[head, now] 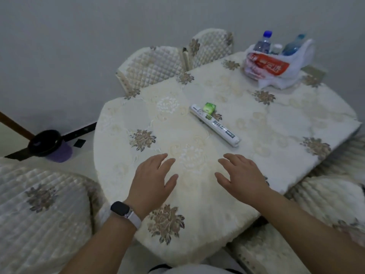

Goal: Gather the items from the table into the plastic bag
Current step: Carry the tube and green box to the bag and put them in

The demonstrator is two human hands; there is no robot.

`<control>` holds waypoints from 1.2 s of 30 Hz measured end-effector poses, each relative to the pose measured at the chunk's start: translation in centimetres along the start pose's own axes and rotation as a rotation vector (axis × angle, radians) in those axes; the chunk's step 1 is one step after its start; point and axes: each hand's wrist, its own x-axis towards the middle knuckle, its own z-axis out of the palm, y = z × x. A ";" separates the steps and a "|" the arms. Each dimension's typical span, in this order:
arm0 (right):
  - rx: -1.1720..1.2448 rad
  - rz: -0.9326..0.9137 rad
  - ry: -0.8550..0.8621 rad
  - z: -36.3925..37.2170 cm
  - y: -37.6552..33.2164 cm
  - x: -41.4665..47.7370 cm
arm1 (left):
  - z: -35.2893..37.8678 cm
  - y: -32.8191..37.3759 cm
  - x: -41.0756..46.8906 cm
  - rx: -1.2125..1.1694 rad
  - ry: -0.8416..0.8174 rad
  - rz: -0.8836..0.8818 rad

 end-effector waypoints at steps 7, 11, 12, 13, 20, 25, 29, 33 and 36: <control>-0.063 0.103 -0.007 -0.8 0.2 3.5 | 1.9 -4.2 7.3 -0.075 -0.033 0.126; -0.063 0.126 -0.048 -1.0 1.7 6.4 | 3.8 -4.5 11.5 -0.123 -0.092 0.179; -0.057 0.133 -0.061 -1.0 2.2 7.3 | 4.3 -4.4 12.8 -0.120 -0.098 0.200; -0.046 0.138 -0.072 -1.1 2.8 8.4 | 4.8 -4.2 14.1 -0.114 -0.104 0.219; 0.022 0.105 -0.096 1.8 9.1 18.1 | 9.2 -2.9 23.5 -0.039 -0.157 0.303; 0.101 0.079 -0.085 5.8 13.6 26.4 | 13.6 -2.4 29.9 0.015 -0.202 0.350; 0.153 0.039 -0.107 9.2 15.8 31.8 | 16.2 -2.3 33.6 0.055 -0.214 0.426; 0.213 -0.007 -0.127 12.4 16.8 35.9 | 18.4 -2.5 35.2 0.100 -0.206 0.492; 0.234 0.005 -0.124 14.2 16.9 37.7 | 19.9 -2.9 35.9 0.130 -0.206 0.508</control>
